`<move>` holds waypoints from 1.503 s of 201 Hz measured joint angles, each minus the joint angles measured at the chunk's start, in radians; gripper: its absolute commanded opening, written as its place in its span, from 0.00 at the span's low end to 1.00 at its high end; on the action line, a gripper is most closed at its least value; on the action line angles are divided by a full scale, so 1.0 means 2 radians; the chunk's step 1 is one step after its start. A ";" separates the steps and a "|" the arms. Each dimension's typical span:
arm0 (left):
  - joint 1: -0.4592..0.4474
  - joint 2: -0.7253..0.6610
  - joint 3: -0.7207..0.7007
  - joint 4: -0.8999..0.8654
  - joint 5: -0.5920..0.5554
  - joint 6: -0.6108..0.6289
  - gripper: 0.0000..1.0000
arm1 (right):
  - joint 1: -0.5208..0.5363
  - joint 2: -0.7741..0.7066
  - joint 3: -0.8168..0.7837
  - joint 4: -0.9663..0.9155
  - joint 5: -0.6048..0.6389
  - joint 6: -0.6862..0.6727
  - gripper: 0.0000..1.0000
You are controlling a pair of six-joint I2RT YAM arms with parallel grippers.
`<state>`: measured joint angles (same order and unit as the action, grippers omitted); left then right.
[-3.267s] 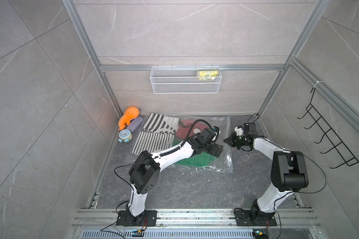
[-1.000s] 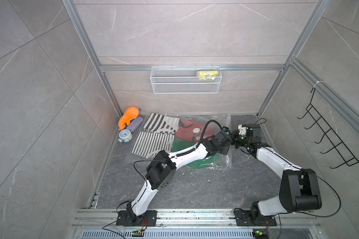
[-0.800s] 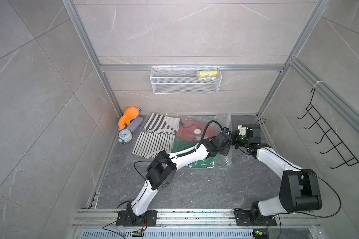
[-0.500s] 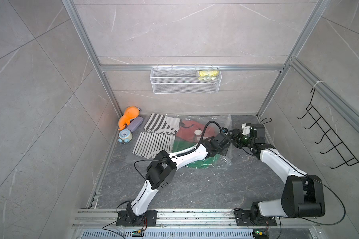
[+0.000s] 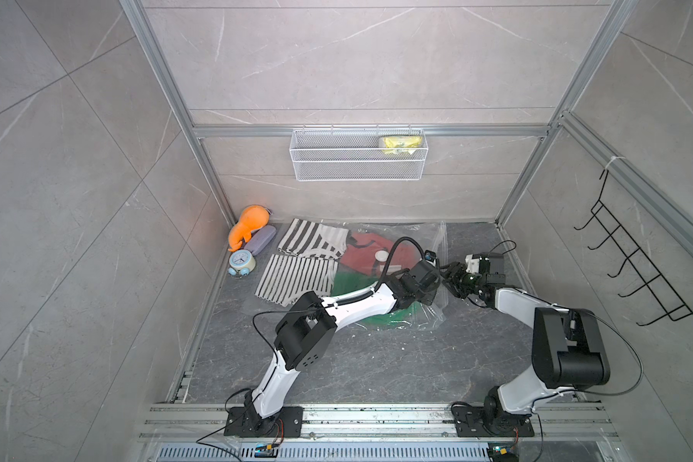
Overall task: Take the tank top out of the vacuum bag
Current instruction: Open the vacuum bag at the center of the board, then take out the tank top from the vacuum bag.
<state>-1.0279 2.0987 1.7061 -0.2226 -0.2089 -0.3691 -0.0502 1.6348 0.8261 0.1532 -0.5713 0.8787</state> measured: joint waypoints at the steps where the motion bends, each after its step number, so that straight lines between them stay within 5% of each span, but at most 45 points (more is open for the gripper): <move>1: 0.000 -0.001 0.000 0.000 0.000 0.001 0.00 | 0.000 0.002 0.000 0.002 -0.001 0.000 0.59; 218: -0.009 -0.032 -0.045 0.038 -0.037 0.028 0.00 | 0.095 0.224 0.175 0.046 0.016 -0.002 0.55; 254: -0.009 -0.044 -0.065 0.049 -0.052 0.028 0.00 | 0.114 0.252 0.203 0.062 0.017 0.013 0.40; 302: -0.009 -0.051 -0.075 0.049 -0.071 0.033 0.00 | 0.129 0.269 0.209 0.072 0.024 0.036 0.04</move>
<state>-1.0451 1.9976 1.5562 -0.1253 -0.3511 -0.3023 0.2077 2.1719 1.2438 0.2974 -0.5240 0.9501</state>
